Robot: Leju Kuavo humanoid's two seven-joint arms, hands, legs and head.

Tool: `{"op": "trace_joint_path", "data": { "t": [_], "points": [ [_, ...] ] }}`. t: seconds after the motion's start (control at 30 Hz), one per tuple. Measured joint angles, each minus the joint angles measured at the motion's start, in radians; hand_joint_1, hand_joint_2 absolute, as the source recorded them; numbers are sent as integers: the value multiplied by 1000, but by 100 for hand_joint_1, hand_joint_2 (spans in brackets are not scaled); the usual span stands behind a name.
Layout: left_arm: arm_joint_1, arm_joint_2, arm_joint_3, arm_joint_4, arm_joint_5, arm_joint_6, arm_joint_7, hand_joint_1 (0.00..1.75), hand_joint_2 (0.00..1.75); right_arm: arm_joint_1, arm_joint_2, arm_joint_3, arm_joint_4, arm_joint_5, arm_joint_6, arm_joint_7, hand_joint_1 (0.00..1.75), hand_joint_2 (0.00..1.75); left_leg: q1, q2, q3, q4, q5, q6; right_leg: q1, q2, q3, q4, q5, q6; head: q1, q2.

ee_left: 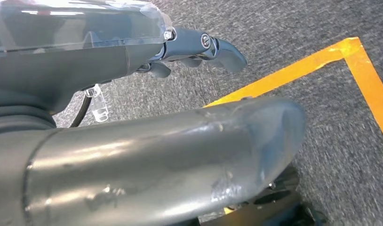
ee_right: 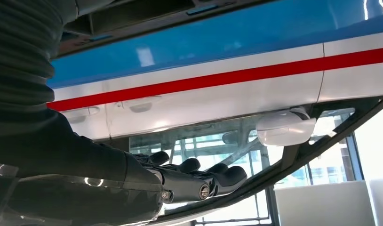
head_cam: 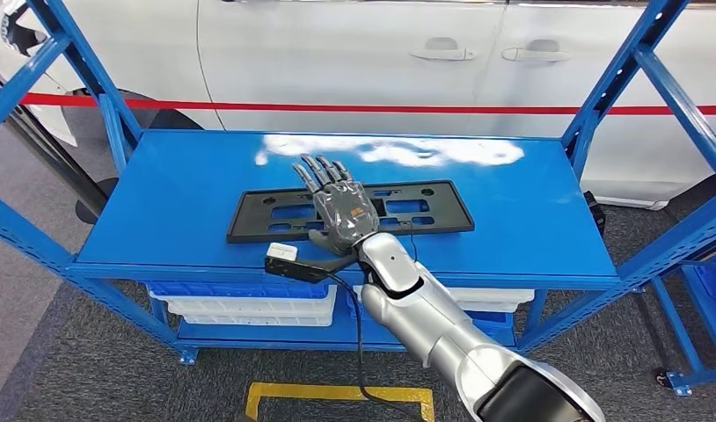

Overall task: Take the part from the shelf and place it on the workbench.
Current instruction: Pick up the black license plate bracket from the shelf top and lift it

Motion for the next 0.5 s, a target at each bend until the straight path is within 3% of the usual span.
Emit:
{"op": "trace_joint_path", "data": {
  "t": [0.5],
  "points": [
    [1,-2,-11,0,6,8,12,0,0,-35,30,-15,112,-6,-3,-19,0,175,0,0,0,0,0,0,0,0,0,0,0,0,0,0]
  ]
}}
